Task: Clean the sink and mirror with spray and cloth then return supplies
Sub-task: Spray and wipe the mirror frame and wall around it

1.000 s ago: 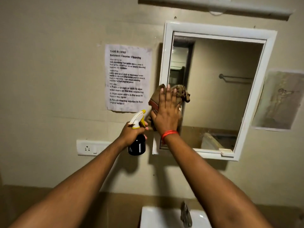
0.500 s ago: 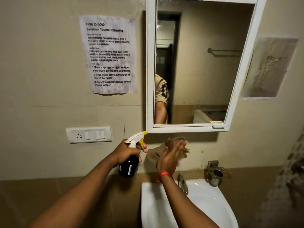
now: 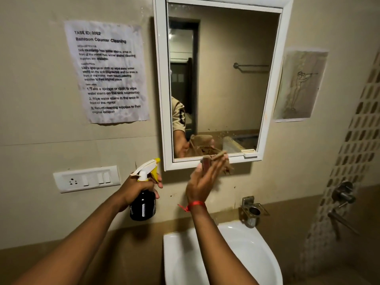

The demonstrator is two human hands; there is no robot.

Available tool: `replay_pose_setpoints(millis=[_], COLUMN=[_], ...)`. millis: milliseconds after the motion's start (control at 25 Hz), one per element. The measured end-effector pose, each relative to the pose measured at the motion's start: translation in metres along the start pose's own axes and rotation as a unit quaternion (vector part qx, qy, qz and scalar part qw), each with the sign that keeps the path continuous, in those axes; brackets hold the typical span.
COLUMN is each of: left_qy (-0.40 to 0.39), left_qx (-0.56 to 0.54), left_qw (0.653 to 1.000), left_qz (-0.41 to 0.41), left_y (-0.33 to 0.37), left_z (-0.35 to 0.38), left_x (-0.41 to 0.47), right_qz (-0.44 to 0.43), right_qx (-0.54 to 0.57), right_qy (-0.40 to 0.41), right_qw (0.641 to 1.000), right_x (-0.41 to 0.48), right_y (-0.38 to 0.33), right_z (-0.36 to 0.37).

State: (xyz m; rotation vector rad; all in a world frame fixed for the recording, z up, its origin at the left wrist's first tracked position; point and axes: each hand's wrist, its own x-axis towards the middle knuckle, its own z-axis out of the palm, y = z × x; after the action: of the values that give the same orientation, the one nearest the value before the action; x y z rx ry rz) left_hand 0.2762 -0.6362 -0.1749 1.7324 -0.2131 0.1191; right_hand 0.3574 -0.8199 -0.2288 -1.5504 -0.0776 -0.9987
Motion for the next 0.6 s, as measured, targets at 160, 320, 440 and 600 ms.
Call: replay_pose_setpoints(millis=[160,320,440,600], left_qy=[0.022,0.023,-0.01,-0.031], left_qx=[0.009,0.067,0.063,0.054], left_qw=[1.0,0.997,0.998,0.997], left_qz=[-0.009,-0.007,0.007,0.035], left_y=[0.002,0.013,0.026,0.041], left_z=[-0.026,-0.034,-0.025,-0.005], left_x=[-0.006,-0.003,0.006,0.018], right_qz=[-0.216,-0.202,0.023,0.219], right_qx=[-0.192,-0.215,-0.074,0.123], right_qy=[-0.154,-0.062,0.156,0.285], right_qw=[0.945,0.954,0.985,0.925], right_x=[-0.003,-0.002,0.04,0.099], right_y=[-0.017,0.019,0.03,0.036], right_z=[0.061,0.069,0.048,0.022])
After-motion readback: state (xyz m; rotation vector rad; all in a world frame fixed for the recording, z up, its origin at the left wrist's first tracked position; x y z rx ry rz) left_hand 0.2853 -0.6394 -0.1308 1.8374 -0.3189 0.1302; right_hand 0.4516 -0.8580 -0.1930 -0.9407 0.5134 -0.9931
